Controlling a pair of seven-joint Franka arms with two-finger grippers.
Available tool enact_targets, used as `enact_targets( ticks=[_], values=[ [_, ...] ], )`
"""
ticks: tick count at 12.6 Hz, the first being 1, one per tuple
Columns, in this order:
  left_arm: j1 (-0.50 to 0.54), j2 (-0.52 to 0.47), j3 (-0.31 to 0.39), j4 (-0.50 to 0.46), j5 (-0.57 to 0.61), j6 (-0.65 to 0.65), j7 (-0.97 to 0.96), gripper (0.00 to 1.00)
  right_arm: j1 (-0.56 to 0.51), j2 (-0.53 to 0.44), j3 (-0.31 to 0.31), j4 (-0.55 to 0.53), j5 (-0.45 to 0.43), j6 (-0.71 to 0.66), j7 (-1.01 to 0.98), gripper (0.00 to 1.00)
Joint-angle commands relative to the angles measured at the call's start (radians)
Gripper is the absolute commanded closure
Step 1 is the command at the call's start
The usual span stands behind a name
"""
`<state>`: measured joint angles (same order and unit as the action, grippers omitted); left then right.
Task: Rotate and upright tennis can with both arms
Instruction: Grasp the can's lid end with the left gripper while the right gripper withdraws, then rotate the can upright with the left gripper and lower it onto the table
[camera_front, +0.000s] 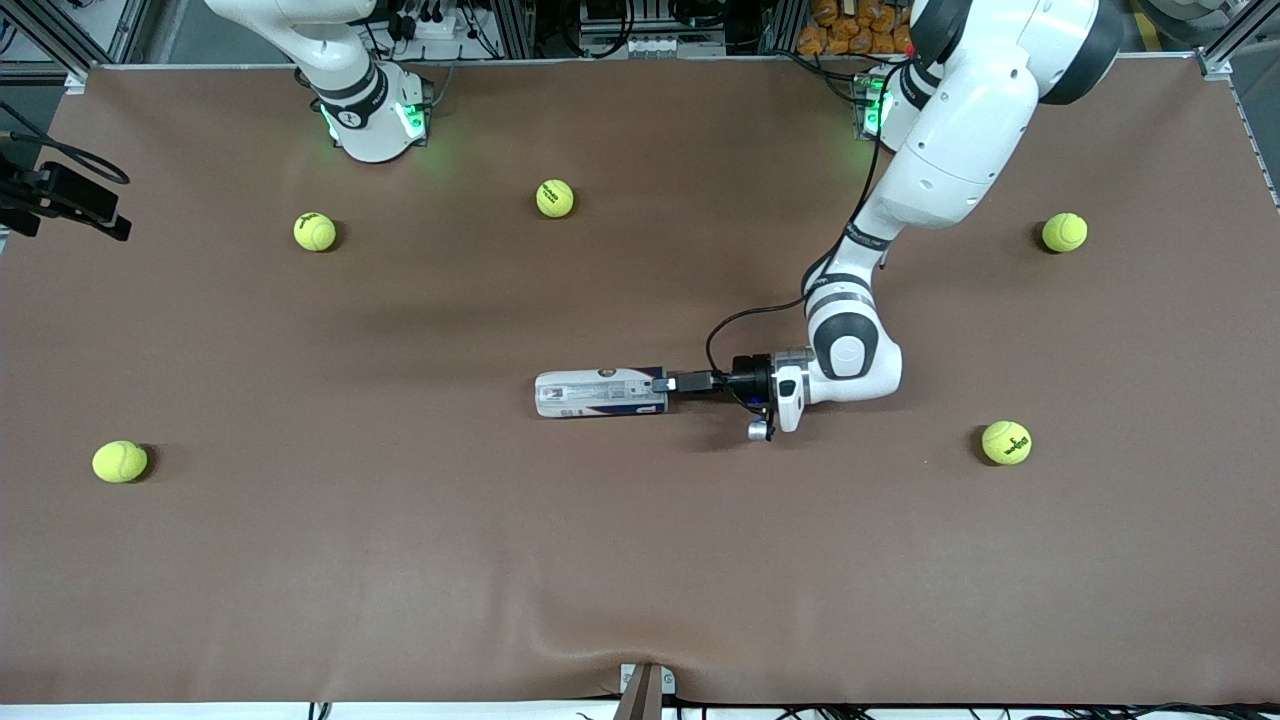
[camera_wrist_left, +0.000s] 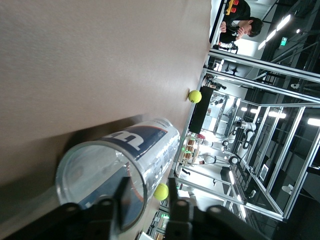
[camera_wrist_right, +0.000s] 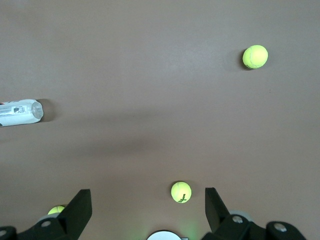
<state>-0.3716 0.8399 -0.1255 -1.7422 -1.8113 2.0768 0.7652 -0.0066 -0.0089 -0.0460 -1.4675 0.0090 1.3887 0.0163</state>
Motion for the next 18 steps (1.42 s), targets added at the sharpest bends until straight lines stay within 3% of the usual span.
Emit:
enact_targets(
  ticks=[1,2,4,7,10,13,18],
  values=[
    [-0.023,0.002,0.001,0.029,-0.037,0.045,0.011,0.87,-0.016,-0.010,0.012,-0.007,-0.001,0.004,0.013,0.00],
    [-0.023,-0.004,0.001,0.029,-0.037,0.046,0.009,0.99,-0.016,-0.010,0.014,-0.007,0.000,0.004,0.013,0.00],
    [-0.015,-0.012,0.003,0.058,-0.028,0.046,-0.021,1.00,-0.015,-0.010,0.014,-0.004,0.002,0.006,0.013,0.00],
    [-0.024,-0.047,0.017,0.121,0.001,0.051,-0.270,1.00,-0.016,-0.010,0.015,0.012,-0.004,0.006,0.013,0.00],
    [-0.010,-0.113,0.018,0.190,0.226,0.080,-0.562,1.00,-0.016,-0.008,0.014,0.012,-0.001,0.003,0.010,0.00],
    [0.003,-0.185,0.018,0.251,0.522,0.080,-0.876,1.00,-0.016,-0.006,0.014,0.010,-0.001,0.006,0.008,0.00],
    [-0.001,-0.332,0.017,0.260,0.959,0.077,-1.258,1.00,-0.018,-0.008,0.014,0.012,-0.001,0.026,0.008,0.00]
  ],
)
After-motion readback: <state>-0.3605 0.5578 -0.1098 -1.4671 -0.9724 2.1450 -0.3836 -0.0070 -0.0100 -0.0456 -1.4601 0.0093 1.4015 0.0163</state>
